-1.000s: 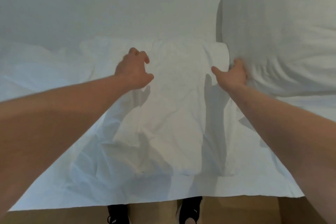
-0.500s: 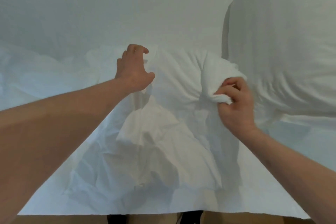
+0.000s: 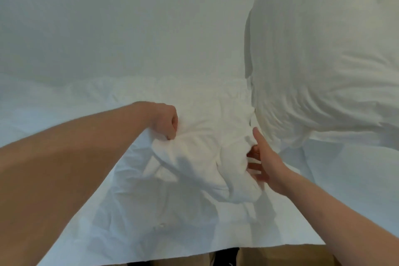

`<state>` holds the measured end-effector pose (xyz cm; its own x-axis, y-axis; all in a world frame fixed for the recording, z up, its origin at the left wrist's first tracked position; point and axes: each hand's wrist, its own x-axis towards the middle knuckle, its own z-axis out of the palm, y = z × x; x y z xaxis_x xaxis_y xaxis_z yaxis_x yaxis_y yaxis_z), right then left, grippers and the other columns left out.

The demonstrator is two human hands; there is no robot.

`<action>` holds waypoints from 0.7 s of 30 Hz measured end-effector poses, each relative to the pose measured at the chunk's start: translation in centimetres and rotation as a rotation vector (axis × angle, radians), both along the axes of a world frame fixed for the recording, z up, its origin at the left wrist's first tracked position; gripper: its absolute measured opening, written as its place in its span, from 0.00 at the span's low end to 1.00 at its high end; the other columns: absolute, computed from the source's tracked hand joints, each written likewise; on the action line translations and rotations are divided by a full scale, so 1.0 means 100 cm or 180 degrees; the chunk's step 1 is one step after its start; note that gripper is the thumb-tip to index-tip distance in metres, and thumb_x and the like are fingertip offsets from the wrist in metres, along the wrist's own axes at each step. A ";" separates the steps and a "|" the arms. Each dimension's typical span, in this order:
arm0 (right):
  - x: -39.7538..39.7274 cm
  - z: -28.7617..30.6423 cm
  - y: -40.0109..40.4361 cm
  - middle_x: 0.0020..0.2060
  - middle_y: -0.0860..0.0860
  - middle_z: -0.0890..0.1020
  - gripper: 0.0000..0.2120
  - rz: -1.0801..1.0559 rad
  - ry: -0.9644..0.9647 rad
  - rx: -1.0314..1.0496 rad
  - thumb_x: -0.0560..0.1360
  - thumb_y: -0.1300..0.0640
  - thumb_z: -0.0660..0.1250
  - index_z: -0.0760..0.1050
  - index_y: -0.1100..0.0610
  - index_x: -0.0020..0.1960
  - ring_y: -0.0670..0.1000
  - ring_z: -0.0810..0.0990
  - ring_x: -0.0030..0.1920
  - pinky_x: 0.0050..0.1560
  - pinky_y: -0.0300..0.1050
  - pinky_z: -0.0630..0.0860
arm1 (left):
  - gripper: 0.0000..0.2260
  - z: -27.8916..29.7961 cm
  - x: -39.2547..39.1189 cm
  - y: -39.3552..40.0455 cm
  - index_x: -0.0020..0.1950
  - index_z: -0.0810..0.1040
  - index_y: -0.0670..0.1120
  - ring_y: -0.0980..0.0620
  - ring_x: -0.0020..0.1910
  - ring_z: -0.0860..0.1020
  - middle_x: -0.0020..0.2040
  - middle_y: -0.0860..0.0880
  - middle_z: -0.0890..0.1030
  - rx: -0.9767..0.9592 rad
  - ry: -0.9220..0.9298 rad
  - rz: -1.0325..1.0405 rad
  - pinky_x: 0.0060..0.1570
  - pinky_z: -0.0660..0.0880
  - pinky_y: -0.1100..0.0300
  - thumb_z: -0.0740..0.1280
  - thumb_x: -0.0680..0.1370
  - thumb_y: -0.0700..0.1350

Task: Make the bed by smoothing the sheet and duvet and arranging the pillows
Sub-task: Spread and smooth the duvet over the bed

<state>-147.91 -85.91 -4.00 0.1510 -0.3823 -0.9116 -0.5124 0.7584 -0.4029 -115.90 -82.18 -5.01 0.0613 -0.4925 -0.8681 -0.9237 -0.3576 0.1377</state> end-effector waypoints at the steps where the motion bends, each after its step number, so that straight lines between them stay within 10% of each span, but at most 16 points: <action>1: 0.000 -0.006 -0.006 0.39 0.49 0.85 0.34 -0.0064 0.0109 0.0207 0.71 0.23 0.62 0.81 0.54 0.51 0.51 0.81 0.34 0.34 0.43 0.77 | 0.06 0.000 -0.004 0.008 0.43 0.84 0.54 0.54 0.45 0.81 0.42 0.57 0.84 0.0018 0.0221 0.0078 0.51 0.79 0.57 0.75 0.67 0.50; 5: 0.009 -0.019 -0.016 0.55 0.54 0.86 0.48 -0.0386 0.0193 0.0253 0.57 0.37 0.84 0.73 0.55 0.70 0.55 0.87 0.50 0.55 0.55 0.83 | 0.04 -0.001 -0.018 0.048 0.42 0.82 0.54 0.57 0.41 0.79 0.39 0.58 0.83 0.0118 0.0589 0.0075 0.47 0.77 0.59 0.75 0.69 0.50; 10: 0.042 0.003 -0.021 0.56 0.40 0.82 0.36 0.0252 -0.0141 -0.1314 0.64 0.71 0.69 0.77 0.42 0.66 0.43 0.81 0.54 0.51 0.43 0.81 | 0.09 -0.002 -0.014 0.060 0.41 0.84 0.45 0.47 0.42 0.85 0.40 0.47 0.87 0.0090 0.0682 0.1383 0.50 0.80 0.56 0.67 0.76 0.48; 15: 0.030 0.012 -0.007 0.40 0.42 0.86 0.20 0.1864 0.0020 -0.1268 0.67 0.65 0.69 0.82 0.46 0.53 0.42 0.83 0.40 0.41 0.38 0.79 | 0.17 -0.025 0.003 0.016 0.59 0.76 0.47 0.43 0.58 0.77 0.63 0.45 0.74 -0.1992 -0.0667 0.2029 0.58 0.73 0.51 0.72 0.73 0.52; 18: -0.001 -0.011 -0.006 0.43 0.46 0.85 0.12 0.2747 0.1229 -0.0778 0.68 0.50 0.74 0.81 0.49 0.50 0.47 0.83 0.44 0.48 0.44 0.80 | 0.48 -0.046 0.000 0.012 0.79 0.57 0.48 0.42 0.69 0.72 0.79 0.47 0.58 -0.1220 -0.0854 0.0612 0.66 0.68 0.48 0.78 0.67 0.60; 21: -0.017 -0.037 -0.010 0.43 0.47 0.82 0.24 0.2562 0.1503 -0.0607 0.68 0.35 0.75 0.78 0.55 0.48 0.48 0.81 0.42 0.45 0.45 0.76 | 0.67 -0.065 -0.003 0.022 0.82 0.35 0.50 0.38 0.72 0.71 0.83 0.46 0.49 -0.0286 -0.0772 0.0470 0.65 0.71 0.45 0.82 0.61 0.61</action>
